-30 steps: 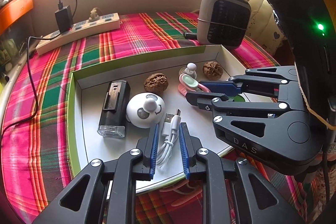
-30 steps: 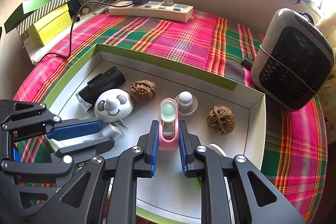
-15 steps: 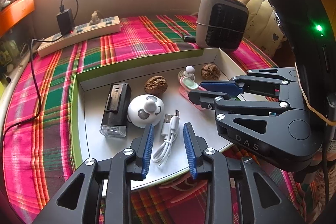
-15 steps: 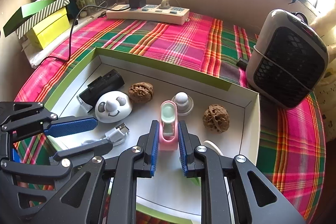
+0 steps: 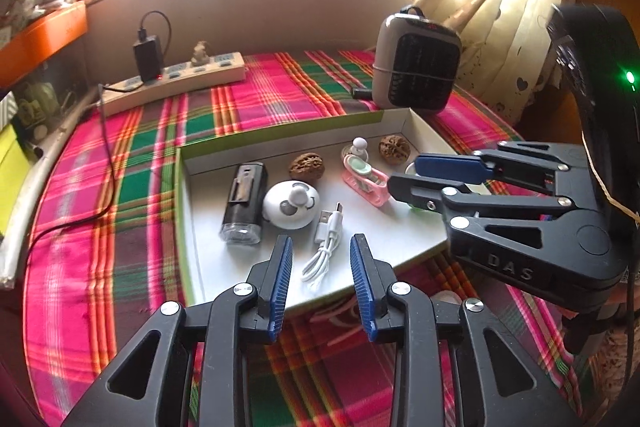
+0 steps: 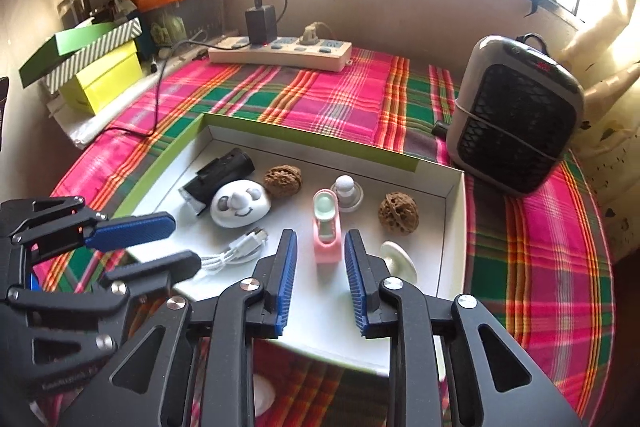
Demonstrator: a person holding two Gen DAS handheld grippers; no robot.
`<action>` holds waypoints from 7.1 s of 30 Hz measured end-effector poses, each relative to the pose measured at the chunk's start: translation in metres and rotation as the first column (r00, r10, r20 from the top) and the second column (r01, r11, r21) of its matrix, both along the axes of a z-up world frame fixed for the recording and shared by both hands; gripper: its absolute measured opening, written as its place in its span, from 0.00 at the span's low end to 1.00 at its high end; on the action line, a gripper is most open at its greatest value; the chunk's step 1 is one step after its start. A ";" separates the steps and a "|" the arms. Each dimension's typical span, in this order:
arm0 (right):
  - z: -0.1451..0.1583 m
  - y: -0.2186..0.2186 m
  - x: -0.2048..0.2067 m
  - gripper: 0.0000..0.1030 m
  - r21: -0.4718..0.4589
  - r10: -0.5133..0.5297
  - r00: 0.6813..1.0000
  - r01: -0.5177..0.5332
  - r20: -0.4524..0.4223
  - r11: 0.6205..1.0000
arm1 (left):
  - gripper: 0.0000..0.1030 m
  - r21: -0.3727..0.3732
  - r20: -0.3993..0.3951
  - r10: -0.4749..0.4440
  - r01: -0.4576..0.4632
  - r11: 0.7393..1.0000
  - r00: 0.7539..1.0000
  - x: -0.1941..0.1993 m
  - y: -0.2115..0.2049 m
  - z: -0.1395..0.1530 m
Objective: Organize objects
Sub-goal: 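Withdraw both grippers from the box, then grasp the white round cap with the right gripper while the left gripper approaches the pink clip, then close the left gripper on the pink hook-shaped clip on the cloth, then carry the pink clip with the left gripper into the box while the right gripper carries the cap, then open the left gripper to release the pink clip while the right gripper releases the cap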
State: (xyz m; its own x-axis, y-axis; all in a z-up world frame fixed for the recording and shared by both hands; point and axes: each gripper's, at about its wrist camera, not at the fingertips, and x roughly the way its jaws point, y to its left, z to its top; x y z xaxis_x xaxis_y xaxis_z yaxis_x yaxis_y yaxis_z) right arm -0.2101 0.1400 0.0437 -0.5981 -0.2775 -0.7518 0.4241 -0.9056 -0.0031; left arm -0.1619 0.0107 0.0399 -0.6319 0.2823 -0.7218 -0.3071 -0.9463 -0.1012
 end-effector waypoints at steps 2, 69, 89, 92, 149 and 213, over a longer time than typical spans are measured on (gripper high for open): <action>0.004 0.003 0.010 0.31 -0.014 -0.004 1.000 0.004 -0.014 1.000 | 0.28 0.012 -0.007 0.009 -0.009 1.000 1.000 0.006 -0.006 0.003; -0.037 0.053 0.081 0.28 -0.042 -0.144 0.988 0.146 0.060 0.988 | 0.39 0.040 0.076 -0.182 0.180 0.983 0.980 0.031 0.021 -0.028; -0.038 0.067 0.080 0.28 -0.081 -0.077 0.994 0.083 0.073 0.993 | 0.39 0.003 0.067 -0.064 0.064 0.998 0.996 0.050 0.031 -0.018; -0.039 0.066 0.079 0.28 -0.083 -0.066 0.995 0.072 0.073 0.994 | 0.39 -0.017 0.098 -0.024 0.026 1.000 0.995 0.042 0.030 -0.025; -0.037 0.062 0.074 0.28 -0.076 -0.051 0.997 0.055 0.052 0.996 | 0.20 -0.045 0.066 0.002 0.001 0.999 0.998 0.038 0.035 -0.030; -0.029 0.005 -0.007 0.28 -0.035 0.043 0.996 -0.041 0.079 0.999 | 0.20 -0.064 0.073 0.093 -0.088 0.994 0.993 -0.038 -0.002 -0.027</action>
State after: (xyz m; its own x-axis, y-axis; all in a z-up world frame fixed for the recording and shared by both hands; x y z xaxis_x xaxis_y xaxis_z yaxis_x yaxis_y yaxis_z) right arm -0.2167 0.1449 0.0151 -0.5243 -0.3265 -0.7865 0.4595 -0.8861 0.0615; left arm -0.2001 0.0087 0.0128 -0.5955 0.1812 -0.7827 -0.2138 -0.9748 -0.0630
